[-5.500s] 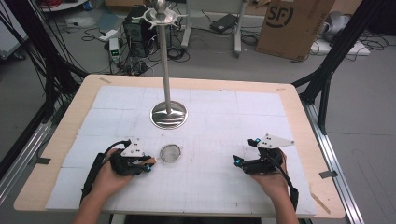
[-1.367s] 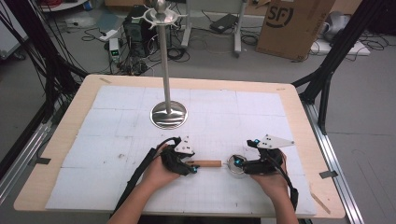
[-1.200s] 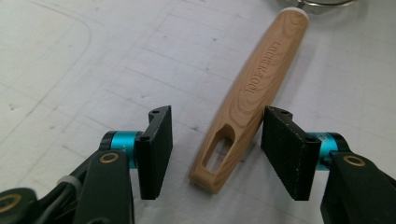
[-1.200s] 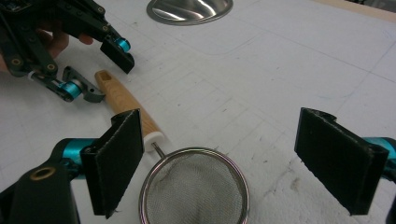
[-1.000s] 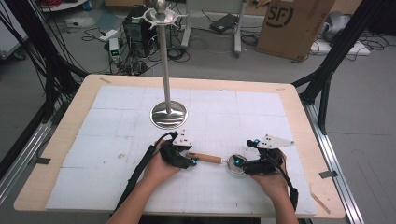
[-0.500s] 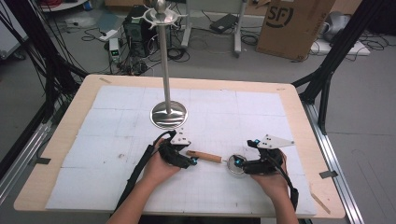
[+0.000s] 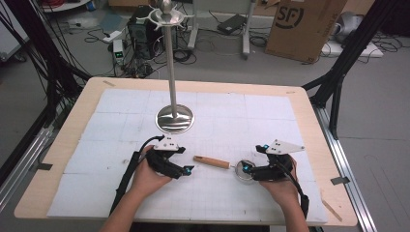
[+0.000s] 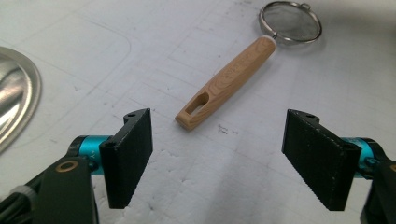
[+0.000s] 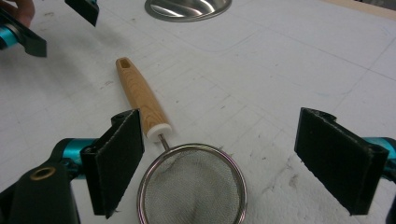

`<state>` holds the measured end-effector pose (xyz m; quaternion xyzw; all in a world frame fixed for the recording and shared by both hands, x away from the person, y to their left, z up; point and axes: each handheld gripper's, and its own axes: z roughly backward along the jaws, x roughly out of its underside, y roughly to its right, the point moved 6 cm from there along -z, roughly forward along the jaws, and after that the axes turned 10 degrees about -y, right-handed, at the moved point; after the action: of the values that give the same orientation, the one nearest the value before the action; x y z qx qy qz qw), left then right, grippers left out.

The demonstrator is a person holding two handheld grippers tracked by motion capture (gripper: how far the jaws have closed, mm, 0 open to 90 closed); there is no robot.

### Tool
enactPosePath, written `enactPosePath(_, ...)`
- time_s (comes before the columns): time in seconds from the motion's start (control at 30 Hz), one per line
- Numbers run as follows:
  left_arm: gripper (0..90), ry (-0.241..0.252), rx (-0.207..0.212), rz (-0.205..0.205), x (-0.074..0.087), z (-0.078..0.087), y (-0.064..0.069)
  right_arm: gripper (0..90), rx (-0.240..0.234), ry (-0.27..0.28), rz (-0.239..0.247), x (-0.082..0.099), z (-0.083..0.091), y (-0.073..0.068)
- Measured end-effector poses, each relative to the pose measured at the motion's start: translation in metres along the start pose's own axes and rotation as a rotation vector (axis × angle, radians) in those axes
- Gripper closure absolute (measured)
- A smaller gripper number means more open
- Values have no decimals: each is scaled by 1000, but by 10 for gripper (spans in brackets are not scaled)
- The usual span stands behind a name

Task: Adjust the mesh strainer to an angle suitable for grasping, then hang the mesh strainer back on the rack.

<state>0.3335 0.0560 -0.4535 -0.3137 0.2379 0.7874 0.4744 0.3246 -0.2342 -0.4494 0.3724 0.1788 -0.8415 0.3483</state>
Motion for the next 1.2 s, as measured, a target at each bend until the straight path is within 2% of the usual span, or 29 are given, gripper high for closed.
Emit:
enactPosePath(0.13, 220, 28, 3, 23, 2, 11, -5, 148, 3, 2, 3, 0, 1, 0)
enactPosePath(0.23, 195, 51, 2, 25, 3, 20, -7, 148, 2, 5, -2, 0, 1, 1)
enactPosePath(0.47, 140, 103, -38, 44, 8, 40, -16, 148, 0, 3, -1, 0, -1, 2)
enactPosePath(0.6, 105, 120, -41, 55, 10, 48, -20, 148, -1, -3, 6, -1, -3, 1)
enactPosePath(0.67, 86, 130, -43, 64, 11, 50, -22, 148, -4, -8, 4, -1, -4, -1)
enactPosePath(0.83, 50, 142, -49, 48, 11, 51, -22, 148, -8, -8, 7, -1, -4, -1)
enactPosePath(1.1, 50, 151, -48, 46, 12, 49, -24, 148, -9, -4, 10, -2, -4, -1)
enactPosePath(1.2, 50, 145, -60, 47, 13, 50, -25, 148, -12, -4, 15, -2, -4, -3)
